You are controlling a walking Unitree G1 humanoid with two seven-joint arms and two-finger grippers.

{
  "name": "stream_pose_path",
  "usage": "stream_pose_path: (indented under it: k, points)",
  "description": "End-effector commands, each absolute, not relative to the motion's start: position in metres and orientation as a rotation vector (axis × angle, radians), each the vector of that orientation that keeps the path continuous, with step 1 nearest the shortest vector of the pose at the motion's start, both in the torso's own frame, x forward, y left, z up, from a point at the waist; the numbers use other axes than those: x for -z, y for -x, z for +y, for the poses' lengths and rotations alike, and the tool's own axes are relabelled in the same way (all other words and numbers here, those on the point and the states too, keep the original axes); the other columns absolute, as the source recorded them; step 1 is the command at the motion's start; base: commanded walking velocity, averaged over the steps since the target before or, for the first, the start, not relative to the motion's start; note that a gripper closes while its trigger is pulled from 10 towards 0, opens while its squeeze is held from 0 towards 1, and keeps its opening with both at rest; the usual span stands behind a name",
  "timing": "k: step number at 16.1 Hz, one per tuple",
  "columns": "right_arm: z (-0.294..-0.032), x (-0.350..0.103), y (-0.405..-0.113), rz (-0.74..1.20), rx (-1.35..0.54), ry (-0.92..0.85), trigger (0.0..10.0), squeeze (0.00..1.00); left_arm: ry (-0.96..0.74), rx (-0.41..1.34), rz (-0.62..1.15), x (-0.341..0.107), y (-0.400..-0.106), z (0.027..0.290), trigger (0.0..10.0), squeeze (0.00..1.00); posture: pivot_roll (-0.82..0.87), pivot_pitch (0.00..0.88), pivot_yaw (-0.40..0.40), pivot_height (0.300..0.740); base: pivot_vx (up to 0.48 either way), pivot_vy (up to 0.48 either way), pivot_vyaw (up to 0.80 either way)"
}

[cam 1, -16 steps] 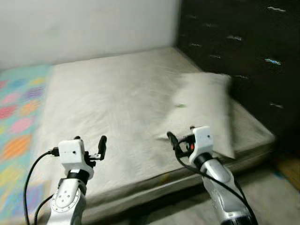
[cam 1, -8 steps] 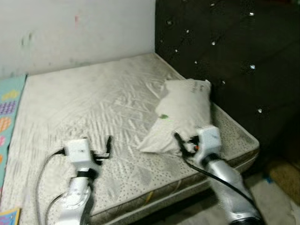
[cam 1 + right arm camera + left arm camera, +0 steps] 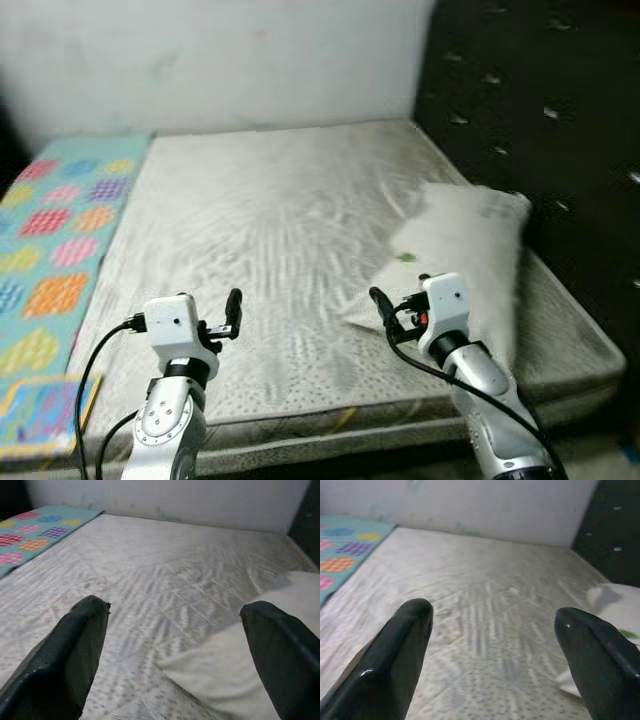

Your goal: Clean up the room

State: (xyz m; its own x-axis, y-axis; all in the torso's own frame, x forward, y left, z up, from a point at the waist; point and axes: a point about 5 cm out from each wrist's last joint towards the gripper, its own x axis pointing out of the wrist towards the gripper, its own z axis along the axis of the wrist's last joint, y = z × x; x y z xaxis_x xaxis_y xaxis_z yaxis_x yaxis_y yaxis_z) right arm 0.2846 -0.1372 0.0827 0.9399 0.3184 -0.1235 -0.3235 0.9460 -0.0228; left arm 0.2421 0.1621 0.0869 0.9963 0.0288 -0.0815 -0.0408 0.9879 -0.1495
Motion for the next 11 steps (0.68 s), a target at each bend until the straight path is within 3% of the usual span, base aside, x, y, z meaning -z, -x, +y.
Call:
stream_pose_path:
  k: [1, 7, 11]
  points:
    - [-0.136, -0.0865, -0.2861, 0.103, -0.334, 0.056, 10.0, 0.0, 0.152, -0.045, 0.089, -0.0855, -0.2427, 0.163, 10.0, 0.0, -0.1, 0.0, 0.003, 0.74, 0.0, 0.0, 0.8]
    - [-0.131, -0.0849, -0.2877, 0.102, -0.33, 0.045, 10.0, 0.0, 0.168, -0.057, 0.098, -0.0826, -0.2409, 0.1639, 10.0, 0.0, -0.09, 0.0, 0.008, 0.74, 0.0, 0.0, 0.8]
    - [-0.1329, -0.0868, -0.2902, 0.097, -0.317, 0.025, 10.0, 0.0, 0.189, -0.055, 0.097, -0.0821, -0.2415, 0.163, 10.0, 0.0, -0.09, 0.0, -0.001, 0.74, 0.0, 0.0, 0.23]
